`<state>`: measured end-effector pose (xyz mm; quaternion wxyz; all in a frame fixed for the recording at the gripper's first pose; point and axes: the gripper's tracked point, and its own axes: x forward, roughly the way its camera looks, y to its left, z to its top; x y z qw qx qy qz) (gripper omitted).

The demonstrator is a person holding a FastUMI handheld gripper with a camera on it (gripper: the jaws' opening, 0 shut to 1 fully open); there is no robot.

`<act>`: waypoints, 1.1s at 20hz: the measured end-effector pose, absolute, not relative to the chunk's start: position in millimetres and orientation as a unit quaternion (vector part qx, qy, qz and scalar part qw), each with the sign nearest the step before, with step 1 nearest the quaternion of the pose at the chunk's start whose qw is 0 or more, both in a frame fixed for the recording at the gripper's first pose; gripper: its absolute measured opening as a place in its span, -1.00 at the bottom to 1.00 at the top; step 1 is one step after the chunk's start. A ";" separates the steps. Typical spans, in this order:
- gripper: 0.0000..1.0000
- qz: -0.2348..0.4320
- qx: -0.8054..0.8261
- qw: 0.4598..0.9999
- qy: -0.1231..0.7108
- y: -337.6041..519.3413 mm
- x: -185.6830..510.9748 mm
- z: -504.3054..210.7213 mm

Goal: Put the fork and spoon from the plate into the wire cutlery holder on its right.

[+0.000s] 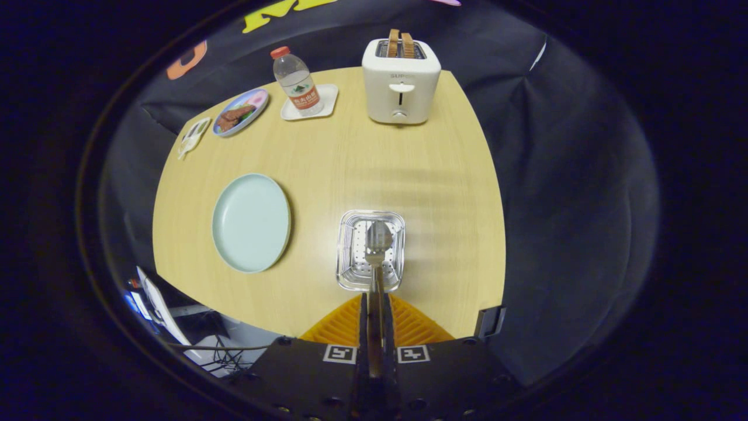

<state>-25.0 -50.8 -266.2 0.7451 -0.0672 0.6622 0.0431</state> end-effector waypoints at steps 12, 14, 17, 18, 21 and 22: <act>-0.10 0.050 -0.037 0.818 0.571 -24.8 16.4 -236.0; 0.32 0.056 -0.026 0.839 0.541 -17.3 27.7 -225.1; 0.82 0.059 -0.004 0.864 0.501 -2.6 42.4 -208.3; 0.89 0.062 0.002 0.871 0.488 2.9 47.2 -201.8; 0.92 0.070 0.013 0.898 0.433 15.8 64.1 -169.9; 0.92 0.077 0.021 0.908 0.411 21.7 69.4 -154.9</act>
